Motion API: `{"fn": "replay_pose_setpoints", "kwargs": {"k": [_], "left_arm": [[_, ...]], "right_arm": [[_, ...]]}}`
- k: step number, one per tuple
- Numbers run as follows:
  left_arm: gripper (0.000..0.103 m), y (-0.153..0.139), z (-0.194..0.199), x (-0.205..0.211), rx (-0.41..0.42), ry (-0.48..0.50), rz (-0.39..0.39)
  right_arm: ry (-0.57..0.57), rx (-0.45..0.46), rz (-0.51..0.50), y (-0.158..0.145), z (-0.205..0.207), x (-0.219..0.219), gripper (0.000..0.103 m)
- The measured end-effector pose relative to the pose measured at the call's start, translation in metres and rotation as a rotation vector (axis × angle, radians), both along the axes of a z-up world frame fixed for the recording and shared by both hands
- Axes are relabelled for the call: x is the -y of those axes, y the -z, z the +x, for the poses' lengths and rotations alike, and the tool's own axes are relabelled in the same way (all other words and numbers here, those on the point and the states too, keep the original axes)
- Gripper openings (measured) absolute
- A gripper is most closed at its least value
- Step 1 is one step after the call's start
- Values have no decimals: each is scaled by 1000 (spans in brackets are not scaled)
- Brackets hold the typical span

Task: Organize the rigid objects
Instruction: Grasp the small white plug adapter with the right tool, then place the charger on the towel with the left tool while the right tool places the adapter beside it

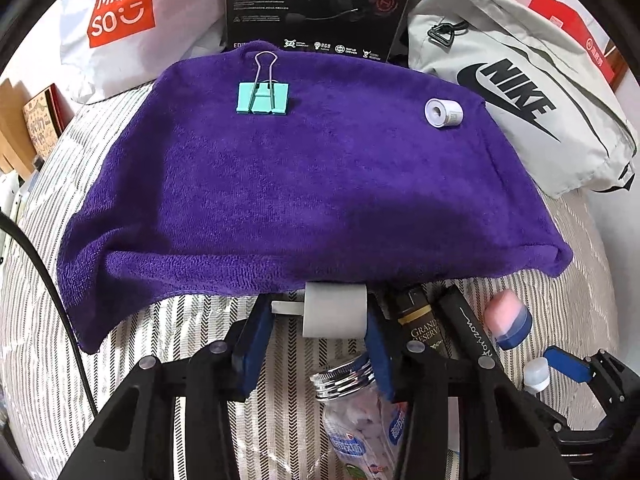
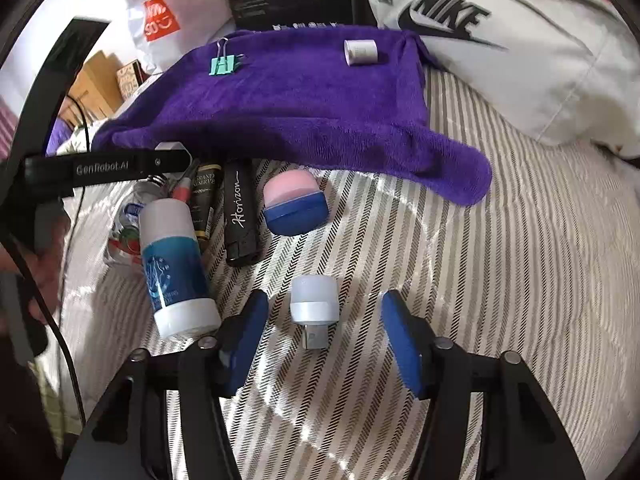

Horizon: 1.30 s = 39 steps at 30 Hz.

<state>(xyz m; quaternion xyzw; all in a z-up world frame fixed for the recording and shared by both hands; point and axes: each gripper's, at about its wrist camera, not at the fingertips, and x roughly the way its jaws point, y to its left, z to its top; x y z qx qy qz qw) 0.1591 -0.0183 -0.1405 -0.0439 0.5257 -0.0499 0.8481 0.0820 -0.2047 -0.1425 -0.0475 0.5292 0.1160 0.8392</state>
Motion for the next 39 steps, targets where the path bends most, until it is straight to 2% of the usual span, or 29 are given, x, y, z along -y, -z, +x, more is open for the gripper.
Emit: {"fn": "replay_pose_setpoints", "kwargs": {"k": [4,6,8,17,33,39], "left_arm": [[42,0,0,2,0,8,12],[42,-1,0,2,-1,13,18],[42,-1,0,3,3,19,25],[42,-1,-2,8,0,42,43],[42,-22,-15,-6,31,35,33],[42,-23,-17,-11,35,37,28]], "right_arm": [[3,25,-46,0,-1,1,39],[8,24,-43,-1,-1,3,34],[10,21,-37,-2,0,7,24],[3,25,-32,-8,-2,12,24],[22,131,-20,-55,0,14,24],[9,141,-13,-62,0,8,24]]}}
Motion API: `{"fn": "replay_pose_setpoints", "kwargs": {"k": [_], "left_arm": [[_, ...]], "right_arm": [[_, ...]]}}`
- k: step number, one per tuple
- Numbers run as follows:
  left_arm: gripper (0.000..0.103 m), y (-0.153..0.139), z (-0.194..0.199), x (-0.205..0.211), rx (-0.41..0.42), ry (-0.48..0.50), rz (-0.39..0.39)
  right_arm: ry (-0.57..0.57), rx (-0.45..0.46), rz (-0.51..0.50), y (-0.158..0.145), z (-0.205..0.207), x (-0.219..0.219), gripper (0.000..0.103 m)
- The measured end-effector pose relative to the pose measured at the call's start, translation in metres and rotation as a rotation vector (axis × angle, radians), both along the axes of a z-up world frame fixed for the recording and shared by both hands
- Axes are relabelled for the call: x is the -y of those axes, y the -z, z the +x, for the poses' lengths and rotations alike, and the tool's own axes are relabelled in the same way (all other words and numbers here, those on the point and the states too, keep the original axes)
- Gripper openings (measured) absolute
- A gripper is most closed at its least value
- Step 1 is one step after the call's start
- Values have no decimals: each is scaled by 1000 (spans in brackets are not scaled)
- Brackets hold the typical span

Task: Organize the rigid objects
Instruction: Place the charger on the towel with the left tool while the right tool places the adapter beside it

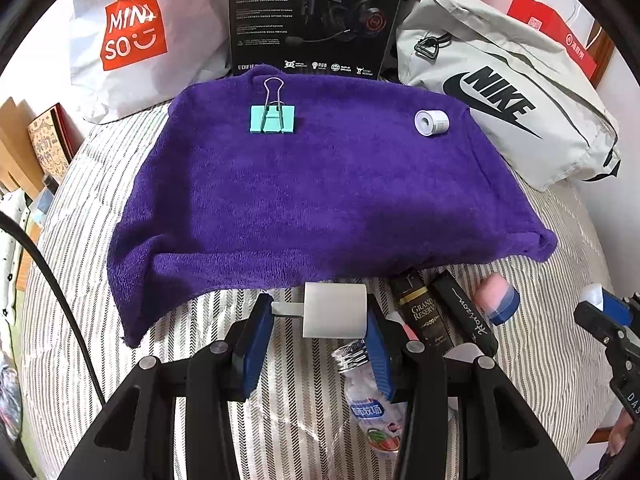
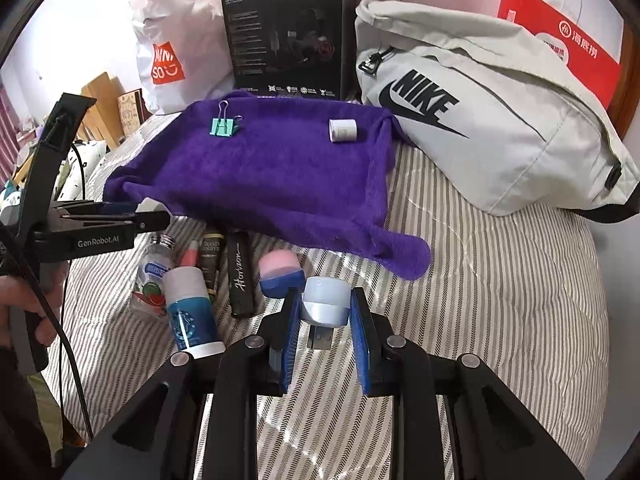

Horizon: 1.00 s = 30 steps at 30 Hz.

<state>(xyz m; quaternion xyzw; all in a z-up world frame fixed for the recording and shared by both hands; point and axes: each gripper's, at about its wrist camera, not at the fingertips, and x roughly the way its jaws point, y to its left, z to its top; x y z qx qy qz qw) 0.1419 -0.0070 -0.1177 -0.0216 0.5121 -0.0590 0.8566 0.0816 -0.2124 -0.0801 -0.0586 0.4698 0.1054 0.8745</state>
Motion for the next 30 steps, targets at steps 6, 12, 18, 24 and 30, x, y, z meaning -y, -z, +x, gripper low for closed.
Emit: {"fn": "replay_pose_setpoints", "kwargs": {"k": [6,12,18,24,30], "left_arm": [[42,8,3,-4,-9,11,-52],[42,13,9,-1,-29,25,-67],[42,11,7,5,-17,56,-74],[42,-7,0,-5,19,47,-67],[42,-25,3,-22,48,24,-70]], "right_arm": [[-3,-12,-5,3,-1,-2,24],[6,-19,-4,5,0,1,24],[10,-25,-3,6,1,5,24],[7,-23,14,5,9,5,24],[-3,-12,49,-1,26,4,25]]}}
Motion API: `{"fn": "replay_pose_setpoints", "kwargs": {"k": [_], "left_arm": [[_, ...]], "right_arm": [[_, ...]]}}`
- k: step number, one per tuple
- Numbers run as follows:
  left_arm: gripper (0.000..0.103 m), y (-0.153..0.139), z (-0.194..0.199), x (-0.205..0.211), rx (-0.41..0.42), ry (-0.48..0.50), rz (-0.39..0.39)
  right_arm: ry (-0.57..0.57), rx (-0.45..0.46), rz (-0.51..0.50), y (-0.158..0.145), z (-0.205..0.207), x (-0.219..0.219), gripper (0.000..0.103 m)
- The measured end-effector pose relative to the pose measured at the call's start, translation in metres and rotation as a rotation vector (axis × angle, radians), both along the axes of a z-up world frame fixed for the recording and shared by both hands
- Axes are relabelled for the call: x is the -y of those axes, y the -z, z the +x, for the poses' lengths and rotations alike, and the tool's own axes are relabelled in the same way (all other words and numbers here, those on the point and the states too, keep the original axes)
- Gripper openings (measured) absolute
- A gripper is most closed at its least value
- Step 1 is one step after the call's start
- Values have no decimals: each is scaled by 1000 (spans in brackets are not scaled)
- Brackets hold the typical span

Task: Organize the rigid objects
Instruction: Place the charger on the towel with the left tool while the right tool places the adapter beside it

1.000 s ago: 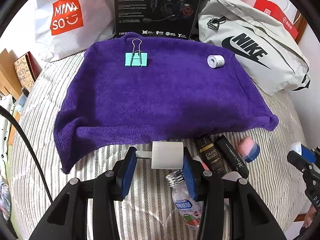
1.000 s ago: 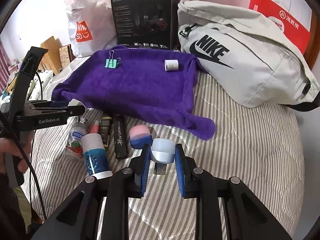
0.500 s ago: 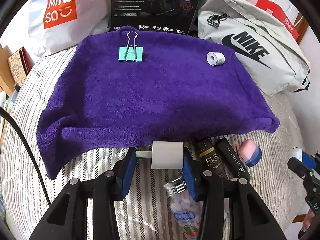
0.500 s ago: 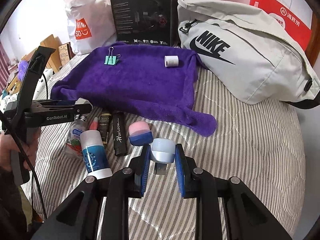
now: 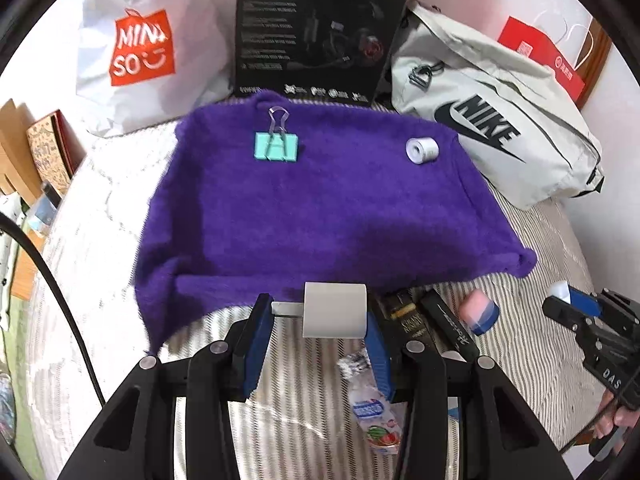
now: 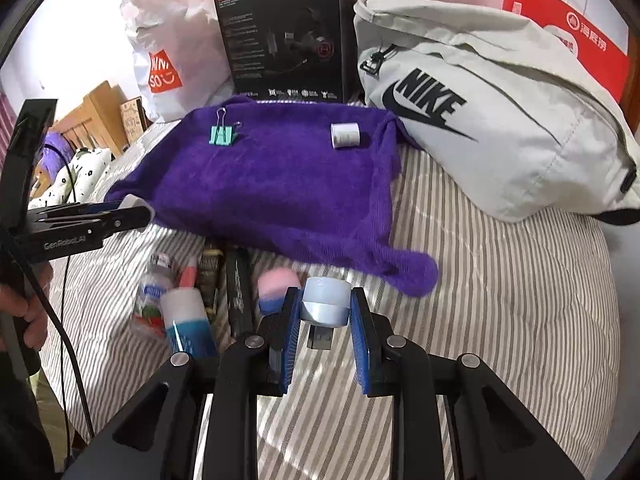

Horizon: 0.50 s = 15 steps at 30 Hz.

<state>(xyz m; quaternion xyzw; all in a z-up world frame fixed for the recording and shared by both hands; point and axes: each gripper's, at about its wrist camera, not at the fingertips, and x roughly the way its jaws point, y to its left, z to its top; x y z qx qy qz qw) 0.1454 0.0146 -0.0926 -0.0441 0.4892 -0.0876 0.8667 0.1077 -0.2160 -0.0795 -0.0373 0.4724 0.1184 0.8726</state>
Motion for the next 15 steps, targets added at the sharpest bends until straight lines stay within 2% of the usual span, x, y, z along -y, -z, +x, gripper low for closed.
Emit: {"fn": "replay_pose_setpoints", "kwargs": {"k": [15], "left_arm": [[42,-5,48,-33,31,-45,-5]], "right_arm": [[5,25,2,-5,77,-10,25]]}}
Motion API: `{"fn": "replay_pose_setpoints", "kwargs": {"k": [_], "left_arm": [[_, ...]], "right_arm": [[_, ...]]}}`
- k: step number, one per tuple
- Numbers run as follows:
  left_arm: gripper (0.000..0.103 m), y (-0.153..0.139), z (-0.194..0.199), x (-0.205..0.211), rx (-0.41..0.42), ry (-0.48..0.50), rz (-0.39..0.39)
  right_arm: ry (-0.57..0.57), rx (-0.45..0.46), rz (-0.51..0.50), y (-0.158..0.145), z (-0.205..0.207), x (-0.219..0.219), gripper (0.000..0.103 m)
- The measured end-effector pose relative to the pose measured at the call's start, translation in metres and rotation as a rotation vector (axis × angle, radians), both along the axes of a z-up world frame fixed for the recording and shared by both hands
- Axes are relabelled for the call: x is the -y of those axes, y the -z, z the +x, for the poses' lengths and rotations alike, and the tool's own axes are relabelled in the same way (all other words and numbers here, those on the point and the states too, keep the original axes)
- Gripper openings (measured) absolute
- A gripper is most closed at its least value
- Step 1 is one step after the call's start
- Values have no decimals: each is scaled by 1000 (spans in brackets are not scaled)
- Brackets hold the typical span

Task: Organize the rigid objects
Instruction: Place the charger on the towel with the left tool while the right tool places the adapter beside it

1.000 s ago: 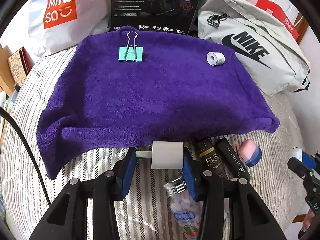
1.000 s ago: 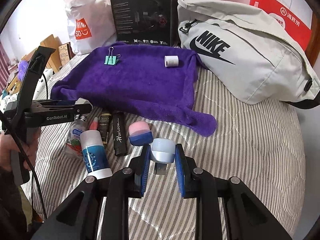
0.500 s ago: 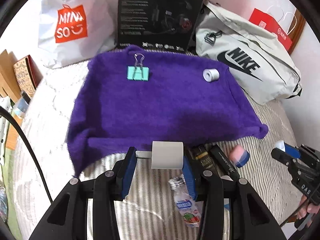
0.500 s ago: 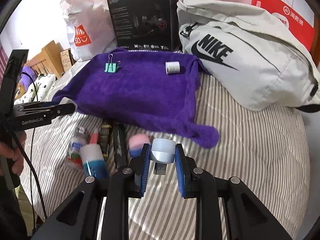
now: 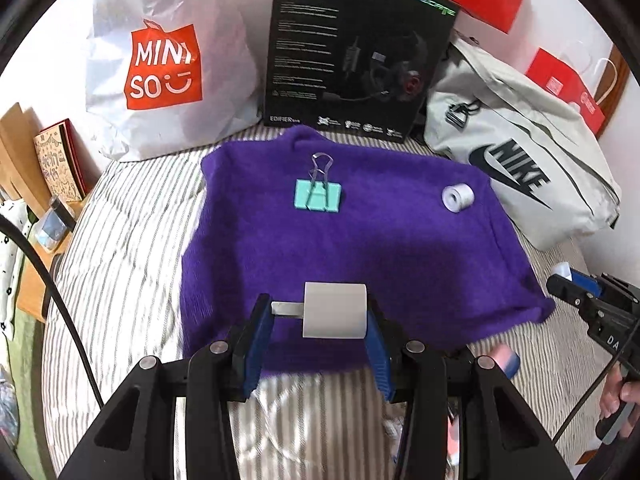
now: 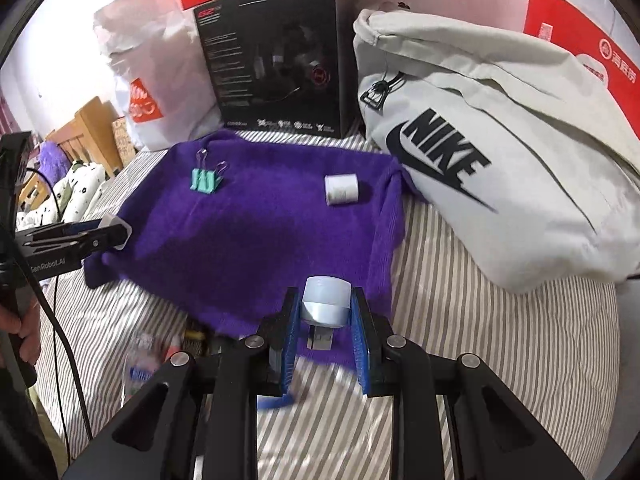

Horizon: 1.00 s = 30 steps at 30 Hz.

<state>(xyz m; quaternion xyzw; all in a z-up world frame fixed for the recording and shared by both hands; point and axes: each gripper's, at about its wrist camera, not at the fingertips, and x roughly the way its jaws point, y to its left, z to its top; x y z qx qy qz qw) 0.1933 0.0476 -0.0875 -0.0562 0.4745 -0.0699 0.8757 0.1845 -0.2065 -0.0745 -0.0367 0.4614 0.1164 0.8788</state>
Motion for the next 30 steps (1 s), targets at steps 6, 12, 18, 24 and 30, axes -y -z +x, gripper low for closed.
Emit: {"fn": "replay_pose_setpoints", "kwargs": {"k": [6,12,18,24,30], "left_arm": [[42,6,27,-11,-7,-16,-6],[42,16,55,-17,-10,-39,-8],[42,26,79,-13,-30,-30,1],[42,36,100,-11,-47,-30,9],[42,47,104,-5,-61,-22,39]], "right_arm": [[6,-10,-16,8,33,-5,25],[1,-27,-31,19,57,-12,25],[-12,-59,-64,36,78,-21,24],[-20,-71,-95,46,88,-26,24],[-33,-92,-105,57,96,-30,24]]}}
